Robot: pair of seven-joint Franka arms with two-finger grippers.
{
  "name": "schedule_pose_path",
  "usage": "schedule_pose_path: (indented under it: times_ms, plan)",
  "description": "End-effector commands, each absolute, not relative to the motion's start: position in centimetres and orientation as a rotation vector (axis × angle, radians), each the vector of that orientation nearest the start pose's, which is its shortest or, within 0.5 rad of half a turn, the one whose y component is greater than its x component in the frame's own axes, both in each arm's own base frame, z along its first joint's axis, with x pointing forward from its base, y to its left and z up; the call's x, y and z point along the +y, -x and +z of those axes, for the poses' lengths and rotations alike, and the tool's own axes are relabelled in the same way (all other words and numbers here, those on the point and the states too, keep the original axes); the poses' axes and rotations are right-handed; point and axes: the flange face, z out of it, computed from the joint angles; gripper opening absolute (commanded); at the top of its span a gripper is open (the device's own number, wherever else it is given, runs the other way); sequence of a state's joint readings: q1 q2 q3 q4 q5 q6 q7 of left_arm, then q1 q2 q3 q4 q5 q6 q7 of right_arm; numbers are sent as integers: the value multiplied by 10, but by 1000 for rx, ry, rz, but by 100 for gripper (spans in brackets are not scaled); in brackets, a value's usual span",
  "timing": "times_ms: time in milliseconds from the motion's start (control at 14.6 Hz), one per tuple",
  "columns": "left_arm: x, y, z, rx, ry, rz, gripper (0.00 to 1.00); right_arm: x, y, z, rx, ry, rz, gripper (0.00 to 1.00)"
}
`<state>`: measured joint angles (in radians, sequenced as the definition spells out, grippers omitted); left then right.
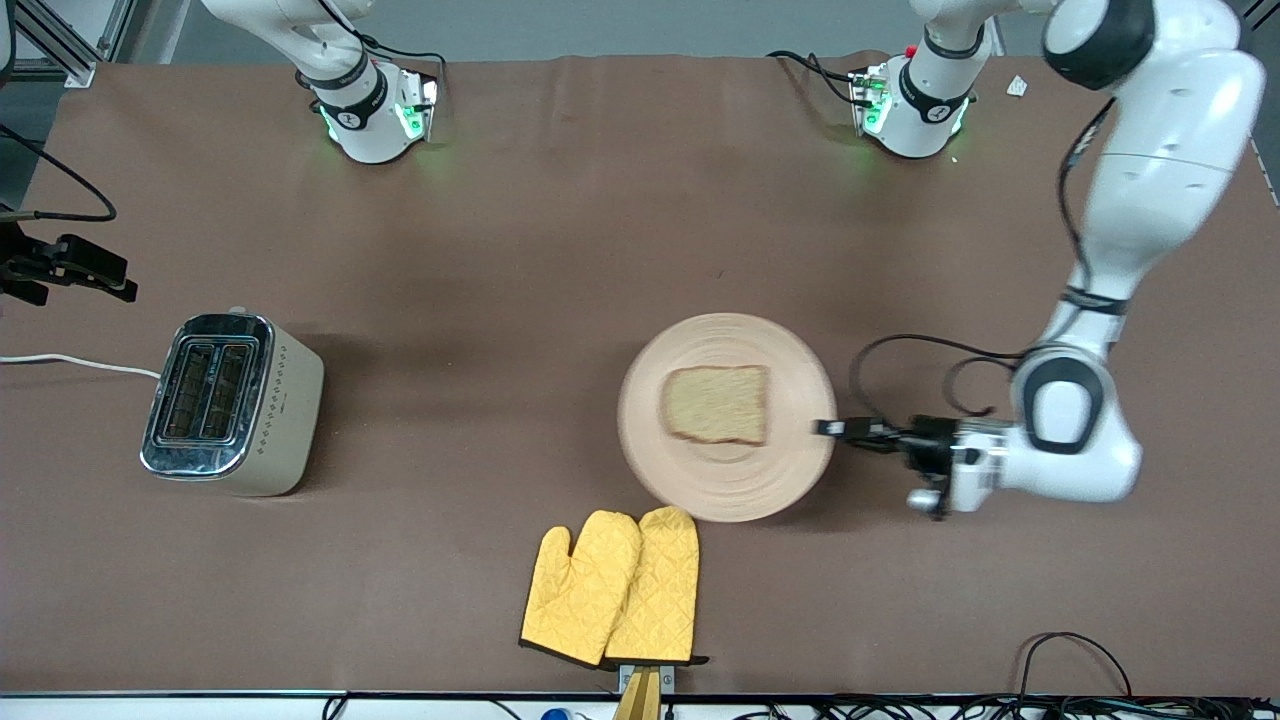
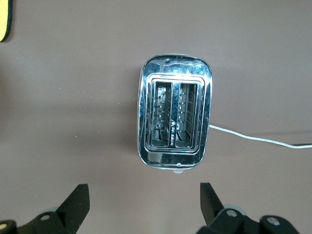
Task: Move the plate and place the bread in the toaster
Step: 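Slide the plate toward the toaster while the right gripper reaches in, then release the plate rim while the right gripper grasps the bread slice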
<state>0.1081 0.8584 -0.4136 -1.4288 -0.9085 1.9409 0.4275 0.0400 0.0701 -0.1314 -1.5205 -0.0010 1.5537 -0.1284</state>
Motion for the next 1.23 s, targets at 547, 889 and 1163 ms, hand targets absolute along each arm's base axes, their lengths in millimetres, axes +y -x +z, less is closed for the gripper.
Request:
schedule_pose_path:
  times_ms: [547,889,1163]
  plan:
    - [-490,-557,139,103,-2113,-89,0,81,-593,441,181,3135,38,100]
    - [-452,-588,150,123,-2119,-36,100,141,-593,357,98,3104,65,100]
    - [-359,-628,196,66,-2117,-69,100,194,-588,299,-11,3119,85,100]
